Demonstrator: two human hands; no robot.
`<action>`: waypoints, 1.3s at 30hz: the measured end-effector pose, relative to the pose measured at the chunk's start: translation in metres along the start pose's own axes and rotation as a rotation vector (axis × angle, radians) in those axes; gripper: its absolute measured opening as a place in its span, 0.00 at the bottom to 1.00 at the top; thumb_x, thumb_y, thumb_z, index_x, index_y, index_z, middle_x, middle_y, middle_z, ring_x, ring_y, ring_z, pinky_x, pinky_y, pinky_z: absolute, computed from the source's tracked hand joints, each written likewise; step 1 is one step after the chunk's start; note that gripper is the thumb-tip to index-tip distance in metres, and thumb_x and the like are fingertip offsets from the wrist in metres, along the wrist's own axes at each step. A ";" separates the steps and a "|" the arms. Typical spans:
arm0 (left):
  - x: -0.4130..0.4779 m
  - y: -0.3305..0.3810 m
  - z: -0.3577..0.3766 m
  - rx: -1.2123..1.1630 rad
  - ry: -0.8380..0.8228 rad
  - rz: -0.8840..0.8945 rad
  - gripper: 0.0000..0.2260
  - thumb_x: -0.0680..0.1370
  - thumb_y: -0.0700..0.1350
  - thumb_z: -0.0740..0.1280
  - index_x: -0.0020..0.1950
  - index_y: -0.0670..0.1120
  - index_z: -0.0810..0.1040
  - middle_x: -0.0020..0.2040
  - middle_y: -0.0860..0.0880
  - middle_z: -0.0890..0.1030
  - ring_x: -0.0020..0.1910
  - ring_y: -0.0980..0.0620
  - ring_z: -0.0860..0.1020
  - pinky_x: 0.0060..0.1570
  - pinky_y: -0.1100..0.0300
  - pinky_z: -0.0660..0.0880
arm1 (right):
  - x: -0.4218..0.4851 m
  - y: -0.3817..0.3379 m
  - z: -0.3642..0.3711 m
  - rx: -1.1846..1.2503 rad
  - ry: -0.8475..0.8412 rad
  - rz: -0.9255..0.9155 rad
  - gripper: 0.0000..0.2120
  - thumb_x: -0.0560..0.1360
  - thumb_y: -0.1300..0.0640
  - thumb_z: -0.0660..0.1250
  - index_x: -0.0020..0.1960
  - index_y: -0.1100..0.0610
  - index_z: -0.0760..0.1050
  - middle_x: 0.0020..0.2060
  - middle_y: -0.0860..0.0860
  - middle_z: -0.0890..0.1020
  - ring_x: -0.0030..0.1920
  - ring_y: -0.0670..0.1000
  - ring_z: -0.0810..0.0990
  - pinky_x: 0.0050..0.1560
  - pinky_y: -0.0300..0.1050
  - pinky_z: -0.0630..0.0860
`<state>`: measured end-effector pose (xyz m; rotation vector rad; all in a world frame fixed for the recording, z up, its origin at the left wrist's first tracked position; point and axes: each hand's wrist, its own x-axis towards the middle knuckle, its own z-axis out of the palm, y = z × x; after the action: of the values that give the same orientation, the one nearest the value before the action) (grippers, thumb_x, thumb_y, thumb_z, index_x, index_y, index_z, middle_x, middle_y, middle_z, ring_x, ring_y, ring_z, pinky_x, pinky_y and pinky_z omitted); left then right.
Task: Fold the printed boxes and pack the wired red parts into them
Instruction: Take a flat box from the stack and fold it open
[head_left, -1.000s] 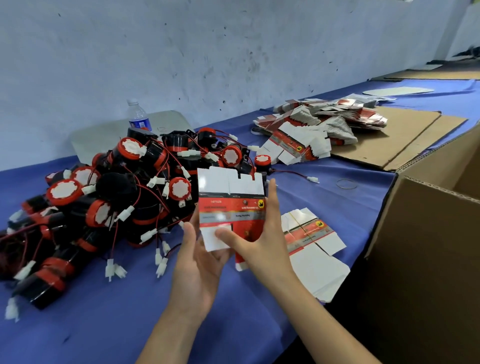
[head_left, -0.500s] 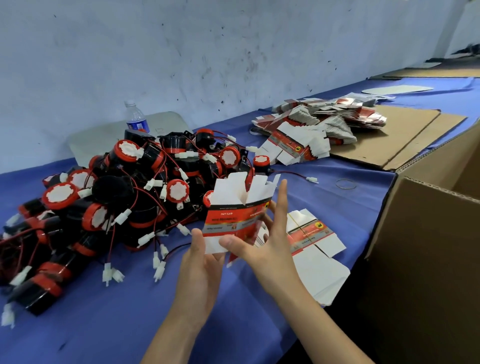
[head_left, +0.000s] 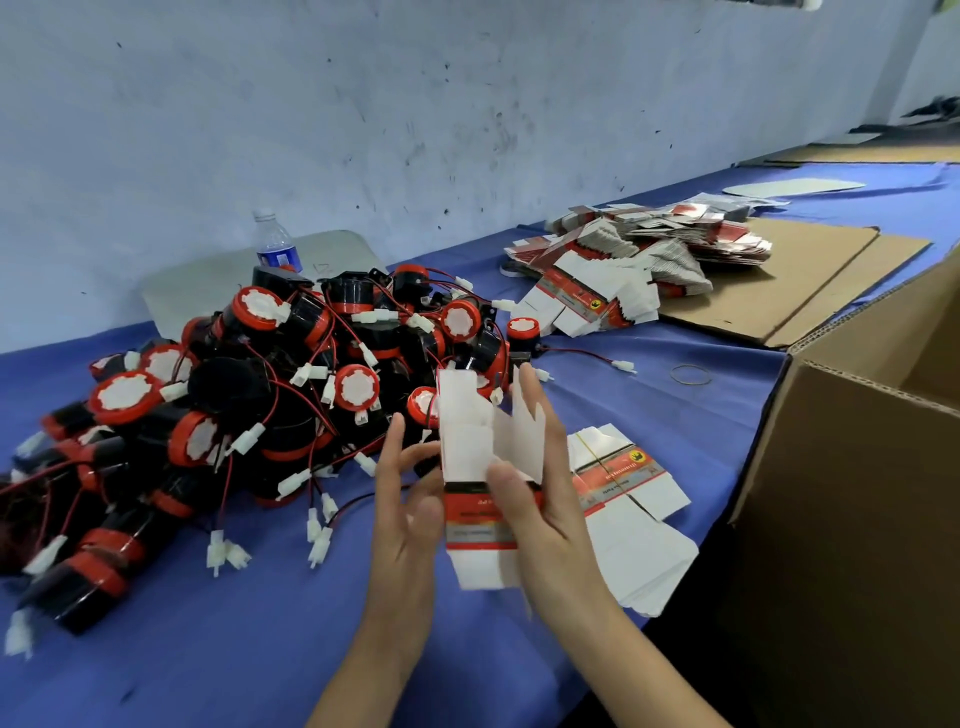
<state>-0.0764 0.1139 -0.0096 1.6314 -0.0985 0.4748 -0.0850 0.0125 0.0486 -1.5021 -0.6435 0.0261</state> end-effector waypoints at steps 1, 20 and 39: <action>-0.003 0.003 -0.002 -0.066 -0.016 0.003 0.45 0.69 0.74 0.61 0.78 0.51 0.54 0.72 0.55 0.68 0.69 0.53 0.72 0.64 0.49 0.73 | 0.003 0.004 -0.004 -0.054 0.113 -0.046 0.29 0.80 0.46 0.54 0.77 0.55 0.53 0.77 0.52 0.54 0.77 0.50 0.55 0.74 0.50 0.53; -0.013 0.006 -0.005 -0.132 -0.060 -0.014 0.53 0.61 0.72 0.71 0.76 0.44 0.60 0.64 0.49 0.78 0.59 0.49 0.79 0.48 0.62 0.78 | 0.005 0.013 -0.025 -0.111 0.145 -0.048 0.13 0.75 0.47 0.64 0.39 0.49 0.85 0.59 0.39 0.80 0.57 0.39 0.78 0.49 0.28 0.71; -0.017 0.001 -0.009 0.034 -0.056 0.249 0.37 0.70 0.58 0.70 0.76 0.63 0.57 0.68 0.54 0.74 0.66 0.49 0.75 0.55 0.63 0.75 | 0.004 0.006 -0.026 -0.105 0.027 -0.008 0.21 0.71 0.61 0.60 0.61 0.49 0.76 0.44 0.40 0.80 0.48 0.42 0.79 0.47 0.33 0.74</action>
<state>-0.0946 0.1193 -0.0148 1.6745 -0.3399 0.6240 -0.0692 -0.0094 0.0464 -1.5987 -0.6377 -0.0344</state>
